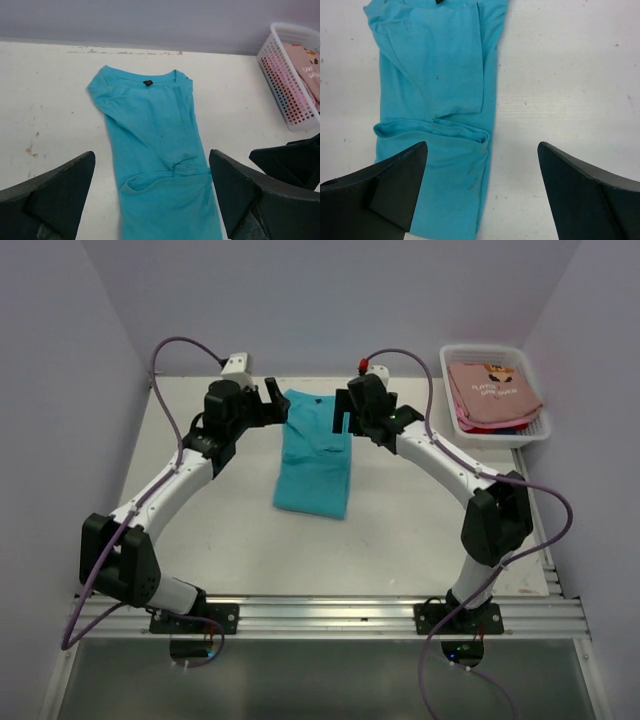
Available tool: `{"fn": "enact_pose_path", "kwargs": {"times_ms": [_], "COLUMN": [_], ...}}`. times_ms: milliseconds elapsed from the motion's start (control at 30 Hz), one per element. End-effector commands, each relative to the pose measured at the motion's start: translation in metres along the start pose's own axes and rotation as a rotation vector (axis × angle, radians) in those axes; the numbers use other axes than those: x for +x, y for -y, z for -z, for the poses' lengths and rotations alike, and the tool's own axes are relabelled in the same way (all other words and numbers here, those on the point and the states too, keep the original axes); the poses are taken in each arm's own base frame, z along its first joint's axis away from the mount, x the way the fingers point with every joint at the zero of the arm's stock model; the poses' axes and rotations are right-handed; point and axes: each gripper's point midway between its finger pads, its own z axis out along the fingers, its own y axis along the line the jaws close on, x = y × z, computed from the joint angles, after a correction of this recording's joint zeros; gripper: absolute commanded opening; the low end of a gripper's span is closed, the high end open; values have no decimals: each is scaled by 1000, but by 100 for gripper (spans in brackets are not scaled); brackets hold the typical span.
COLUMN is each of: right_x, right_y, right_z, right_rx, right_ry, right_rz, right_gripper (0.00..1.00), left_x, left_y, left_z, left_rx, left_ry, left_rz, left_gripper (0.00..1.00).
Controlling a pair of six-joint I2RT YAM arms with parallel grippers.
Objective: Fold and stack the t-shirts
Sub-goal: Fold the tshirt
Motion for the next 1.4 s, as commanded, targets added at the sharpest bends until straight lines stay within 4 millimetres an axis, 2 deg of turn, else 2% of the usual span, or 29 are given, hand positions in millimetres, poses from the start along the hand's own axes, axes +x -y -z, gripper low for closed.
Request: {"fn": "enact_pose_path", "kwargs": {"times_ms": [0, 33, 100, 133, 167, 200, 233, 267, 300, 333, 400, 467, 500, 533, 567, 600, 633, 700, 900, 1000, 1167, 1200, 1367], "right_x": [0, 14, 26, 39, 45, 53, 63, 68, 82, 84, 102, 111, 125, 130, 133, 138, 150, 163, 189, 198, 206, 211, 223], "right_y": [3, 7, 2, -1, -2, -5, -8, -12, -19, -22, -22, -23, -18, -19, -17, -15, -10, -7, -9, -10, -11, -10, -16], "right_z": [20, 17, 19, 17, 16, 15, 15, 15, 18, 19, 21, 27, 28, 30, 33, 34, 35, 38, 41, 42, 41, 40, 40], "right_rx": [-40, -38, -85, -112, -125, -149, -172, -197, -250, -269, -290, -316, -312, -324, -326, -328, -319, -327, -366, -376, -388, -387, -417], "right_ry": [34, 3, -30, -56, -71, -98, -124, -141, -184, -188, -233, -256, -282, -292, -294, -304, -329, -353, -412, -436, -450, -459, -491], "right_rz": [-13, -2, 0, 4, -5, -4, -9, -15, -18, -38, -52, -80, -81, -92, -95, -96, -98, -111, -162, -181, -211, -215, -262], "right_gripper": [95, 89, 78, 32, 2, 0, 0, 0, 0, 0, 0, 0, 0, 0, 2, 7, 20, 28, 46, 47, 47, 47, 46], "left_x": [39, 57, 76, 95, 105, 111, 126, 133, 144, 150, 164, 174, 171, 184, 189, 194, 199, 213, 219, 222, 243, 239, 242], "left_y": [5, 5, 19, 17, 22, 26, 27, 28, 27, 29, 24, 15, 14, 6, 4, 0, -6, -17, -25, -27, -33, -31, -32], "left_z": [2, 1, 1, -3, -3, -5, -8, -9, -10, -7, -1, 10, 19, 27, 33, 40, 49, 67, 88, 90, 98, 94, 99], "left_rx": [85, 104, 207, 216, 254, 283, 307, 315, 316, 333, 312, 266, 257, 230, 222, 207, 184, 134, 104, 103, 94, 109, 107], "left_ry": [-75, -116, -169, -222, -259, -270, -315, -342, -375, -400, -444, -459, -452, -477, -485, -499, -498, -536, -512, -504, -542, -511, -509], "left_rz": [7, 13, 22, 29, 42, 51, 63, 78, 92, 104, 124, 127, 129, 135, 139, 143, 142, 149, 169, 163, 175, 177, 191], "left_gripper": [100, 100, 95, 83, 73, 62, 39, 29, 15, 11, 10, 11, 13, 14, 14, 14, 14, 14, 15, 16, 17, 17, 16]}}
